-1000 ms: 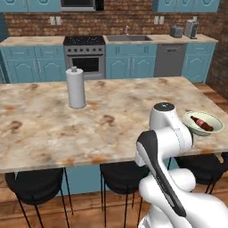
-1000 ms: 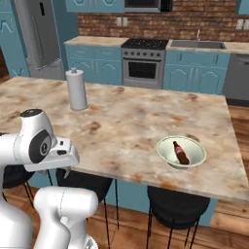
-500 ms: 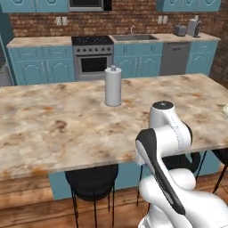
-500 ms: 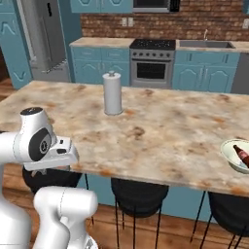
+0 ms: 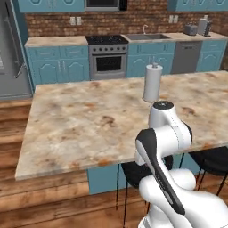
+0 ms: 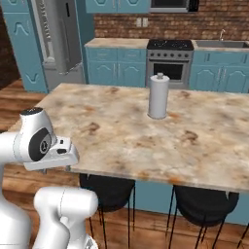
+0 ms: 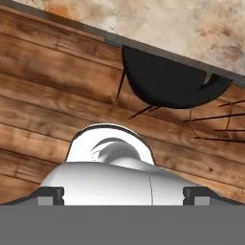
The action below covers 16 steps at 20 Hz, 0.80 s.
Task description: Open the fridge, grab two sodas, and place both sodas inside the bowl with ice on the dining counter.
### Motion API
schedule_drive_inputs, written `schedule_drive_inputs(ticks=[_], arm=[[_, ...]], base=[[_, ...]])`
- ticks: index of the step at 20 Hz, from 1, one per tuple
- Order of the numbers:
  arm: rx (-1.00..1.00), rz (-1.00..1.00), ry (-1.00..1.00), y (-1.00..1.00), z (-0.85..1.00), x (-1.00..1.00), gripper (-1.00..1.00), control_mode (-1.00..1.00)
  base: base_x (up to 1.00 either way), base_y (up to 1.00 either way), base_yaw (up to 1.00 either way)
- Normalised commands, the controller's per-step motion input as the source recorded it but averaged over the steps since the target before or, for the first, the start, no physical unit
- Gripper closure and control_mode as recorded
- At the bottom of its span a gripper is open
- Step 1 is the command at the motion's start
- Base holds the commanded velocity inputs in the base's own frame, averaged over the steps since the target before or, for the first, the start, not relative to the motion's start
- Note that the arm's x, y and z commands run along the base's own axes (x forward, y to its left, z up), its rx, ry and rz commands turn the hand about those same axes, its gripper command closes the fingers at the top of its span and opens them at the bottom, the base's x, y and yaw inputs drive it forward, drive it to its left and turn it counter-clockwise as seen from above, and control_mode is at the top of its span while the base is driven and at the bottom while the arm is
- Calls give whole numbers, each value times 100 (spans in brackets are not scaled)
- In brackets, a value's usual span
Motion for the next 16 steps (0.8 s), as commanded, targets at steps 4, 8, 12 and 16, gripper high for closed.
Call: schedule_drive_inputs(ticks=[4,8,12,16], arm=[[0,0,0,0,0,0,-100,100],[0,0,0,0,0,0,-100,100],[0,0,0,0,0,0,-100,100],[0,0,0,0,0,0,-100,100]], base=[[0,100,-4],[0,100,-6],[0,100,-5],[0,100,-5]])
